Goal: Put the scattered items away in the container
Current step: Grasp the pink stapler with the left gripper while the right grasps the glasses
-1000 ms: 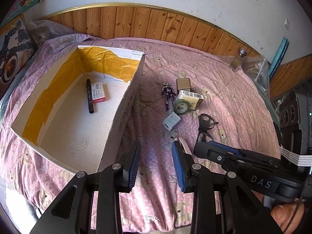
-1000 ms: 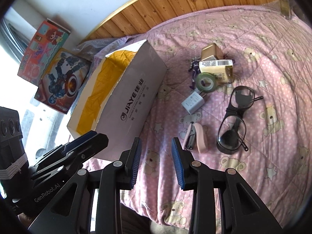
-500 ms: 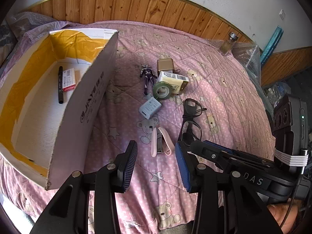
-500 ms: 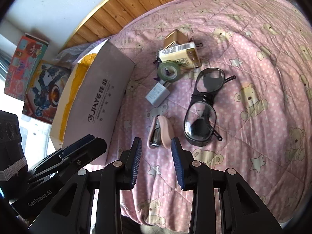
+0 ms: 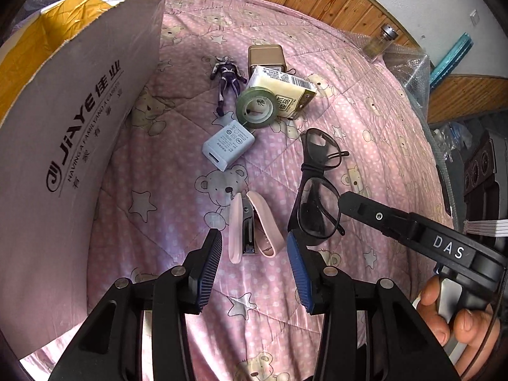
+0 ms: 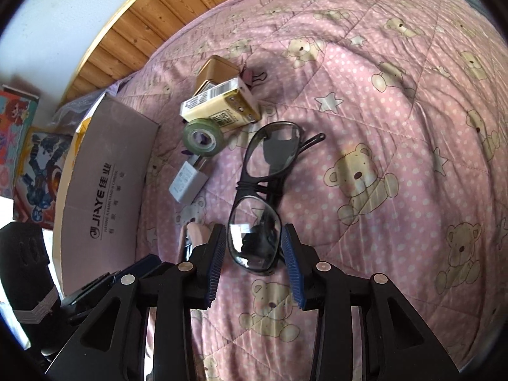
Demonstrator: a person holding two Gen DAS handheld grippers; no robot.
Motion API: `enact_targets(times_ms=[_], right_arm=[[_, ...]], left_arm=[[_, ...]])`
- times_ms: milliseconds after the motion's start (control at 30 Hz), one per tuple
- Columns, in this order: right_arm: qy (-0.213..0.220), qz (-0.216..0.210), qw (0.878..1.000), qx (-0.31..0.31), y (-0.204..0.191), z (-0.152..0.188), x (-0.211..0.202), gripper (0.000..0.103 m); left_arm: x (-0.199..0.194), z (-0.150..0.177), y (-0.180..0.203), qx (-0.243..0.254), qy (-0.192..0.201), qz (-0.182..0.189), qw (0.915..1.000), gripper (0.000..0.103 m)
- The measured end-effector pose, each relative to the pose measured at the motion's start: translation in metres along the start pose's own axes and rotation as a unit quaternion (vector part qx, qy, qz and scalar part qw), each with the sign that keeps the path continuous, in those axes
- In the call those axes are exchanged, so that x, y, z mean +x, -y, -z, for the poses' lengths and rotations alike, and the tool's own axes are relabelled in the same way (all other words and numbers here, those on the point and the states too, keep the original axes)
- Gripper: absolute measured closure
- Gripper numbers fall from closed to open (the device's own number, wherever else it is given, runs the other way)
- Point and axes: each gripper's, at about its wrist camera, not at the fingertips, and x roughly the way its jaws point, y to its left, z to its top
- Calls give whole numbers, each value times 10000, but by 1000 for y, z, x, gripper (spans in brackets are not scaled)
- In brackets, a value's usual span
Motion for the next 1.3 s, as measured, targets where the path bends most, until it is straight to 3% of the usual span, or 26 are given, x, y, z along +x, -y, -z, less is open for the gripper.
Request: enact_targets(times_ms=[267,500,633,667,767,833,1000,1300], right_arm=[[-178,74,9997,-121,-3,-12,28,56],[-241,275,9981,-501,-21,-22,54,47],[-141,541,9944,-892,-34,-24,62,44],[-120,618,9929,-1009,-37,-23,63,44],[-56,809,9901,-1147,-37,-21,62,57],[-74,655,9927,-1014,-30,-22,59,58],[-38,363,9971,-671,-17,-22,47,62],[214,220,9978,-596,-20,-19,23,63]], left_arm=[[38,-6,-4,-58,-287,97,9995,54],[37,-2,-17,-200,-173,379,9989,51],[38,-1,-6,32,-174,234,9996,51],[40,0,-1,153,-167,182,9996,48],[41,3,8,448,-109,-38,9989,46],[41,5,9,509,-66,-169,9985,53],[37,8,0,392,-67,-6,9992,55],[14,5,3,301,179,79,9994,56]])
